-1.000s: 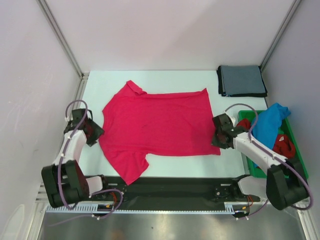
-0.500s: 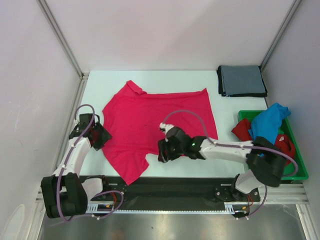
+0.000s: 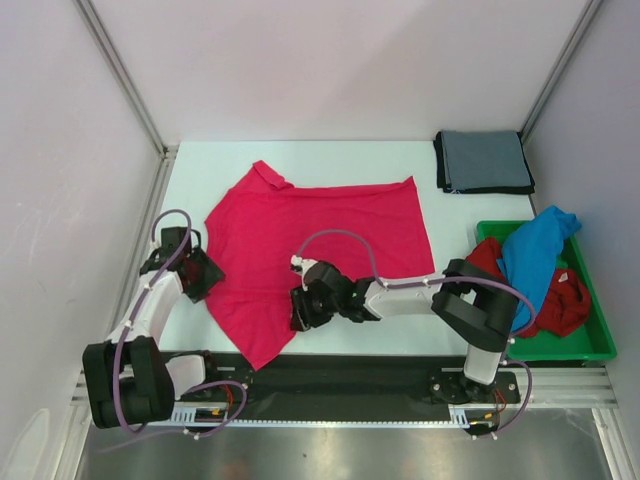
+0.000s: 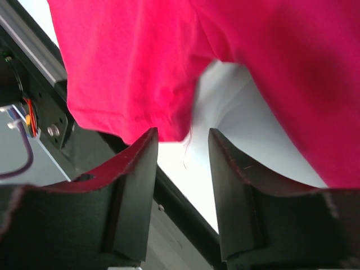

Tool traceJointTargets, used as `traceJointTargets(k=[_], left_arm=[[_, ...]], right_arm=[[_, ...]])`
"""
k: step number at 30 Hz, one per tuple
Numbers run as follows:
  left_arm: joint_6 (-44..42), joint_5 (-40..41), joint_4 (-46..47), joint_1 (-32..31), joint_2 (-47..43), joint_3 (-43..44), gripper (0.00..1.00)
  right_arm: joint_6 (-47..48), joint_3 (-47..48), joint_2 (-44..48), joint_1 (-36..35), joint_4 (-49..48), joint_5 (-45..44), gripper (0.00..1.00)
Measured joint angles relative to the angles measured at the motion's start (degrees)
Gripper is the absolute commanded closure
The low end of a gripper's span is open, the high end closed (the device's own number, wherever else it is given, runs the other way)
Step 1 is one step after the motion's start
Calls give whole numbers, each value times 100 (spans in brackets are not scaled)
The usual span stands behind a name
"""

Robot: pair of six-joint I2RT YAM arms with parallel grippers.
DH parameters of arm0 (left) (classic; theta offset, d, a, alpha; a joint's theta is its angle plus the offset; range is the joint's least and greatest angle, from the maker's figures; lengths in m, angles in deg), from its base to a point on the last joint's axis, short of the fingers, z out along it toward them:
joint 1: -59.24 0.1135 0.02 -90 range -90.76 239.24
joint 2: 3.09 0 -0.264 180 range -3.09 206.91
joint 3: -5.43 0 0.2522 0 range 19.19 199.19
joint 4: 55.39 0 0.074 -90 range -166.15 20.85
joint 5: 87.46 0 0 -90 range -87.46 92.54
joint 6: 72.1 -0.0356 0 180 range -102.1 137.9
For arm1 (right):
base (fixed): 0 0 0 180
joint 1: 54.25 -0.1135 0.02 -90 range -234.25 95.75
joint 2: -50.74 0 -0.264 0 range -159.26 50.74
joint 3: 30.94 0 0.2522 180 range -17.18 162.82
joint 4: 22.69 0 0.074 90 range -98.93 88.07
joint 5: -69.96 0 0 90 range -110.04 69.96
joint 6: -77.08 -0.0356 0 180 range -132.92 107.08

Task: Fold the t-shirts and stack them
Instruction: Flatten the tshirt out

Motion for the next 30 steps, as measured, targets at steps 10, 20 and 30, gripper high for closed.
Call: traceJointTargets(k=[10, 20, 30], left_arm=[[-7, 57, -7, 0, 59, 269, 43], [-20, 76, -2, 0, 225, 627, 42], [-13, 118, 90, 0, 621, 632, 43]], right_arm=[[-278, -197, -87, -33, -181, 142, 80], [-356, -179, -166, -61, -354, 323, 87], [-645, -269, -181, -61, -372, 459, 100]])
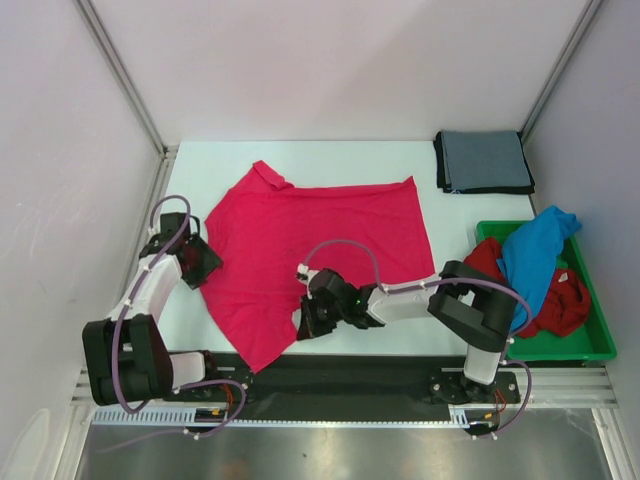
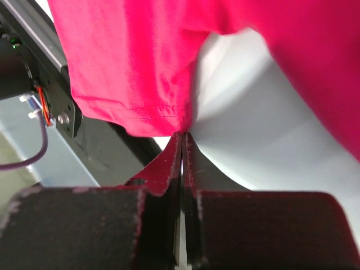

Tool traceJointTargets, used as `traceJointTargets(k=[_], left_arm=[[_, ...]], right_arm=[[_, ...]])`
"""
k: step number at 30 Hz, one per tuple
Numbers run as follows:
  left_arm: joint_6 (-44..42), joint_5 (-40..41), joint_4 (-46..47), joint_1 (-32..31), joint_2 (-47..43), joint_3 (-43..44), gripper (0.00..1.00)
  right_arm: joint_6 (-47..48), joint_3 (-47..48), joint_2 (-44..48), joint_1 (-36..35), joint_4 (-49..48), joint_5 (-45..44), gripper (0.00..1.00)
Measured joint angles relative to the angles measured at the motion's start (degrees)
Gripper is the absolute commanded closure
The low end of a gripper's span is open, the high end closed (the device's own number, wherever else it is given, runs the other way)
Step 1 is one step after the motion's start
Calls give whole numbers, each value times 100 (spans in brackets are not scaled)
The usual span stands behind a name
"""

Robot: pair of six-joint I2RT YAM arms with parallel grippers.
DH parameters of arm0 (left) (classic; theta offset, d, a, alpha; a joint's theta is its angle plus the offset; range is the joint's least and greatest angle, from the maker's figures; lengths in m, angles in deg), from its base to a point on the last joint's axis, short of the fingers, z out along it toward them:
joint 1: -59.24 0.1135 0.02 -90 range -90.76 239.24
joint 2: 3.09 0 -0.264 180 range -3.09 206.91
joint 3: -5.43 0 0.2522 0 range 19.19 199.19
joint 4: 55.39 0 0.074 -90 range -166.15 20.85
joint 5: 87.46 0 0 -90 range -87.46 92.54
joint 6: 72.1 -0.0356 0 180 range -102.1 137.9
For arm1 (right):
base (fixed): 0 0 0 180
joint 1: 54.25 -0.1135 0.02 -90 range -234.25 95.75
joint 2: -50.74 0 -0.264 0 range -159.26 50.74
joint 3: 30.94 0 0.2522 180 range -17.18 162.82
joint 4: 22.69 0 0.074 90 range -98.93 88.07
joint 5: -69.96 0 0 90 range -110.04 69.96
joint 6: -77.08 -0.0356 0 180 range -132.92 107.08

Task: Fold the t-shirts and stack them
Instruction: Flatten the tshirt out

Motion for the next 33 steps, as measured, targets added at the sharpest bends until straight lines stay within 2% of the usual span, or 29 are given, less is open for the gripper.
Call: traceJointTargets(k=[11, 13, 19, 21, 23, 25, 27, 31, 32, 33], left_arm=[[-17, 46, 120, 39, 166, 0, 44], [-57, 79, 116, 48, 166, 0, 44], [-76, 361, 61, 55, -63, 4, 43], [-111, 402, 24, 55, -197, 66, 42], [-177, 372, 20, 55, -247, 175, 40], [-275, 238, 122, 55, -278, 273, 37], [-361, -39, 398, 57, -334, 289, 35], [-356, -566, 1193, 42, -254, 321, 35], [-354, -728, 1497, 42, -55, 446, 38], [-345, -839, 1681, 39, 140, 520, 40]], right_arm=[[-529, -546, 358, 2, -109, 273, 99], [-562, -546, 354, 2, -177, 398, 89], [-448, -492, 330, 7, -114, 813, 71], [-348, -472, 400, 57, 50, 859, 68], [-208, -472, 673, 186, 468, 776, 59], [9, -455, 1126, 487, 962, 564, 49], [201, -409, 1582, 925, 1300, 299, 46], [483, -142, 2159, 2312, 1550, -205, 43], [601, 22, 2175, 2966, 1545, -496, 42], [660, 70, 2135, 3217, 1545, -551, 42]])
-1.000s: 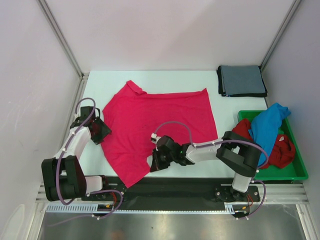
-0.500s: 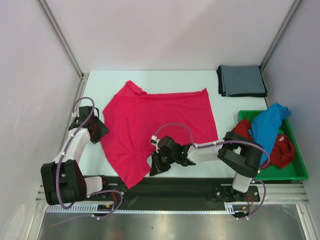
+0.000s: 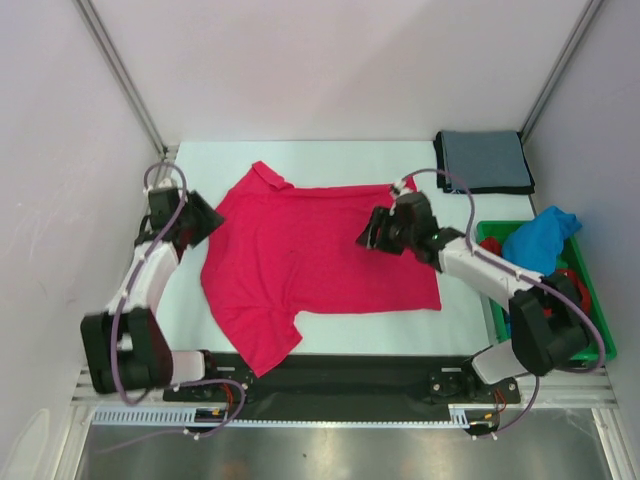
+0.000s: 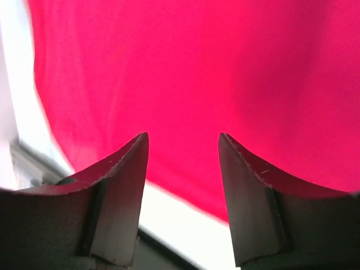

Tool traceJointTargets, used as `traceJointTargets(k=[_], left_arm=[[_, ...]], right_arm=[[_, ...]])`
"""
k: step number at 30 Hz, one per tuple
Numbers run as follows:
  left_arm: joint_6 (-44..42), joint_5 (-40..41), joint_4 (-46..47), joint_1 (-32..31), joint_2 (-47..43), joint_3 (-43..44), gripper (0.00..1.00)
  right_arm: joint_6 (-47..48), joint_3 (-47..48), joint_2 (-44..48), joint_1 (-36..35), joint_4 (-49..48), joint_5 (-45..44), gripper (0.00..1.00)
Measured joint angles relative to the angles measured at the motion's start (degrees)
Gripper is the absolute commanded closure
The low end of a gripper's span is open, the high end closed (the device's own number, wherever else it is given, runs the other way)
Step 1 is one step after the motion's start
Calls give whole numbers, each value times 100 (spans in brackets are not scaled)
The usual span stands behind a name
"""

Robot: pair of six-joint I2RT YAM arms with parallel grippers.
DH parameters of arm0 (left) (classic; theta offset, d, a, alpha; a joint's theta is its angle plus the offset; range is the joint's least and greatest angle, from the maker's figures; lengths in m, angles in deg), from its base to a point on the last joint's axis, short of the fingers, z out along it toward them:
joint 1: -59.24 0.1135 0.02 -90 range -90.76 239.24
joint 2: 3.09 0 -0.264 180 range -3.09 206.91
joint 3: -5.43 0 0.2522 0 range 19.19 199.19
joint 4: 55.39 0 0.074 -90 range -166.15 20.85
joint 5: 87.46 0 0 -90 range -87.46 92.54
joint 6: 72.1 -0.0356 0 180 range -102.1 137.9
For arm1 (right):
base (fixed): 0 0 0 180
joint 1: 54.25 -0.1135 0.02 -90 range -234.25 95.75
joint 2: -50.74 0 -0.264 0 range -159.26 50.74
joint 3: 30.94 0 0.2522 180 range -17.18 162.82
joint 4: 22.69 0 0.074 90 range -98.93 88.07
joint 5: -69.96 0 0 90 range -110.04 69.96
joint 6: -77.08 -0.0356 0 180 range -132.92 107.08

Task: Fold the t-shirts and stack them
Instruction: Flatten the tshirt out

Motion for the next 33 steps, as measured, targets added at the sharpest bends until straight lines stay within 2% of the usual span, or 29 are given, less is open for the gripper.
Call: traceJointTargets(k=[6, 10, 15, 17, 20, 24, 25, 28, 33], left_arm=[[157, -772, 1362, -33, 1958, 1292, 45], [267, -1237, 1749, -94, 3344, 2614, 41], [225, -1394, 1528, -269, 5230, 5222, 42], [197, -1349, 1309, -308, 5768, 6067, 47], [203, -1220, 1034, -354, 6439, 7060, 48], [293, -1150, 920, -404, 6852, 7410, 47], [299, -1123, 920, -411, 6931, 7434, 43], [337, -992, 863, -444, 7106, 7447, 41], [625, -492, 780, -540, 7257, 7427, 42]], right_arm=[[424, 1248, -1167, 1467, -68, 11, 41], [592, 2288, -2140, 2092, -103, -63, 41], [697, 3620, -3303, 2455, 116, -146, 41], [678, 3963, -3602, 2514, 181, -175, 40], [597, 4306, -3954, 2579, 264, -214, 40], [450, 4437, -4175, 2605, 286, -208, 40], [411, 4437, -4201, 2610, 286, -199, 40], [332, 4437, -4236, 2643, 284, -111, 40], [249, 4356, -4232, 2697, 114, 35, 40]])
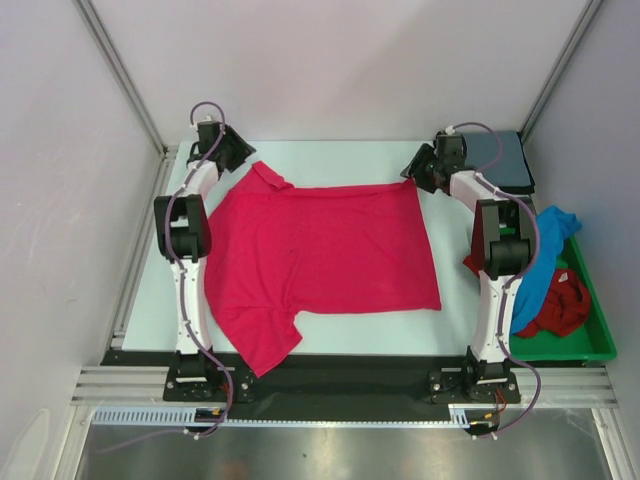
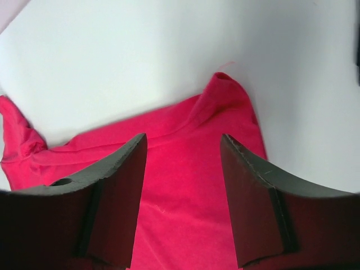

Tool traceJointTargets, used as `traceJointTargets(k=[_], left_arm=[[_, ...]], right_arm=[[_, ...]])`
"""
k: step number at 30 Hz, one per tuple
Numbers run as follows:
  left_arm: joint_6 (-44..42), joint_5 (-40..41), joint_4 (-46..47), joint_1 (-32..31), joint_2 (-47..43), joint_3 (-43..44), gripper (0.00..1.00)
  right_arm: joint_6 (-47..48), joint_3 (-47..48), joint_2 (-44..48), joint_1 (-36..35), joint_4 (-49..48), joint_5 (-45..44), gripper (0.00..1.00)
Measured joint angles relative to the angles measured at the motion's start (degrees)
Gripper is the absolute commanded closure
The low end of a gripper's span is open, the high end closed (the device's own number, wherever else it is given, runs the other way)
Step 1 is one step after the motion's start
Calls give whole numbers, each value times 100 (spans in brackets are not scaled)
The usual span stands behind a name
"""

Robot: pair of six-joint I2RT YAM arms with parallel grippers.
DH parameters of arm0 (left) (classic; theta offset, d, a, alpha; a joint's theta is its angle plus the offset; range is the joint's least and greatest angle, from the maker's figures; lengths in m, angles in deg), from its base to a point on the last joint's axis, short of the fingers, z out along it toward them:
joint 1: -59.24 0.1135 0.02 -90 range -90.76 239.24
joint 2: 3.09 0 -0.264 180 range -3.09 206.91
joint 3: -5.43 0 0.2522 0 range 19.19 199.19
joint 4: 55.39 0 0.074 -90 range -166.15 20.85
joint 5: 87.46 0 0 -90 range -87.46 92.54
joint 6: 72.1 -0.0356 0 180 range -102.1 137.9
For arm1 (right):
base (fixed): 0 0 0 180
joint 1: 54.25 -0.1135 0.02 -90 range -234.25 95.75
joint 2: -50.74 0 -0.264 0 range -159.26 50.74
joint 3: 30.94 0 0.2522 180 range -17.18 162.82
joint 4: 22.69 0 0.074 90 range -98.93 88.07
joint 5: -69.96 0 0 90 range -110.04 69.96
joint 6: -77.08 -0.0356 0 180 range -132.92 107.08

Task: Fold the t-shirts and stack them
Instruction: Flatten the tshirt out

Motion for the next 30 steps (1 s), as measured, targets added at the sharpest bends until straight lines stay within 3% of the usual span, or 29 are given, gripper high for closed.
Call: traceJointTargets(k=[12, 30], left_arm=[[1025, 352, 105, -37, 361, 31, 46], [1132, 299, 179, -61, 557, 203, 66]], right_arm=[[-22, -446, 9, 205, -157, 236, 40], [-136, -531, 20, 330, -380, 431, 41]])
